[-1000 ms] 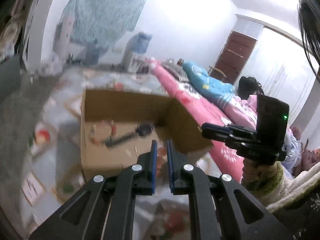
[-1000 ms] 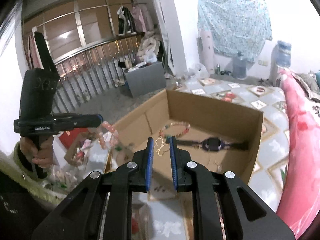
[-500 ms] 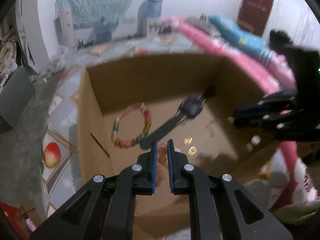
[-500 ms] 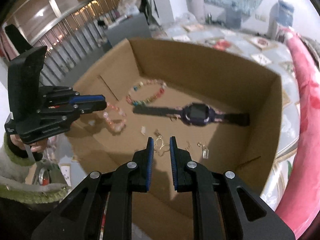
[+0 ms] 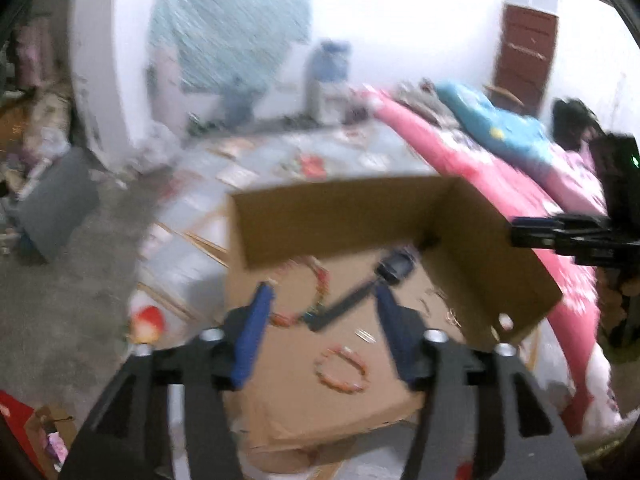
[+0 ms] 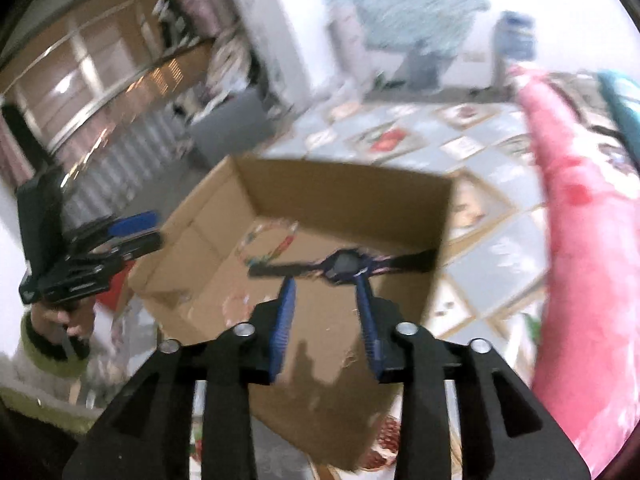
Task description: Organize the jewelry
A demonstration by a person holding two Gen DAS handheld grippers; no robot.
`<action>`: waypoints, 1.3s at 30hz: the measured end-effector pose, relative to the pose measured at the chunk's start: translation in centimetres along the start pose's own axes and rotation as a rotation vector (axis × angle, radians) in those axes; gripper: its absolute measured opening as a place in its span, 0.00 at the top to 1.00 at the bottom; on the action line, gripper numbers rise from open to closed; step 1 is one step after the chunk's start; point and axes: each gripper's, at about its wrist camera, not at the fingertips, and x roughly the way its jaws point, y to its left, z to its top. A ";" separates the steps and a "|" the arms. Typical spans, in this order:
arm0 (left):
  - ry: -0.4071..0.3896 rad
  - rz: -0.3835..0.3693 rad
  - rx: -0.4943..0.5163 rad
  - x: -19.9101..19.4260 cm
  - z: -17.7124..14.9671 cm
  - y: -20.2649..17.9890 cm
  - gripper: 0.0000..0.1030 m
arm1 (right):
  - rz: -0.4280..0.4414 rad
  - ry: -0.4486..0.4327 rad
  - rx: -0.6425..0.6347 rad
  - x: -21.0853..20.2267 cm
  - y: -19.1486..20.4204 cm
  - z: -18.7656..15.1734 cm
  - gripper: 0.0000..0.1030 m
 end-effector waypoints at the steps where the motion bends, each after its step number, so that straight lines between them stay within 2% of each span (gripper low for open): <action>1: -0.022 0.033 -0.011 -0.5 0.0 0.3 0.28 | -0.011 -0.018 0.026 -0.5 -0.5 -0.2 0.56; 2: -0.041 0.069 -0.038 -0.9 -0.2 1.0 0.22 | -0.021 -0.041 0.076 -1.2 -1.3 -0.7 0.51; 4: -0.015 0.092 -0.096 -0.5 -0.7 2.1 0.17 | -0.031 -0.054 0.156 -1.4 -2.5 -1.5 0.48; 7: 0.046 0.104 -0.176 0.8 -1.7 3.4 0.17 | -0.065 -0.037 0.281 -0.7 -4.0 -3.4 0.46; 9: 0.093 0.085 -0.228 1.9 -2.6 4.0 0.17 | -0.056 -0.008 0.348 0.5 -4.6 -4.7 0.44; 10: 0.121 0.069 -0.251 2.4 -3.0 4.2 0.17 | -0.055 0.012 0.362 1.1 -4.7 -5.0 0.44; 12: 0.185 -0.019 -0.308 3.9 -3.8 4.0 0.17 | -0.039 0.073 0.374 2.8 -4.5 -5.8 0.44; 14: 0.215 -0.109 -0.349 4.5 -4.4 3.5 0.15 | 0.030 0.090 0.373 3.6 -4.0 -6.1 0.41; 19: 0.203 -0.039 -0.357 3.7 -4.9 1.8 0.14 | -0.030 0.102 0.312 4.1 -2.2 -5.9 0.41; 22: 0.213 -0.059 -0.391 2.6 -5.6 1.6 0.14 | -0.041 0.111 0.305 3.5 -1.8 -6.2 0.41; 29: 0.208 -0.076 -0.368 -0.6 -7.2 0.3 0.14 | -0.029 0.100 0.302 0.7 -0.8 -8.8 0.41; 34: 0.214 -0.070 -0.351 -1.6 -9.0 -0.3 0.14 | -0.027 0.103 0.299 0.3 -0.3 -10.6 0.41; 37: 0.129 -0.021 -0.311 -3.9 -9.2 -0.8 0.12 | -0.048 0.054 0.282 -1.3 0.2 -10.9 0.40; 39: 0.046 0.052 -0.257 -6.1 -9.1 -1.7 0.12 | -0.151 0.010 0.221 -3.0 1.3 -10.9 0.35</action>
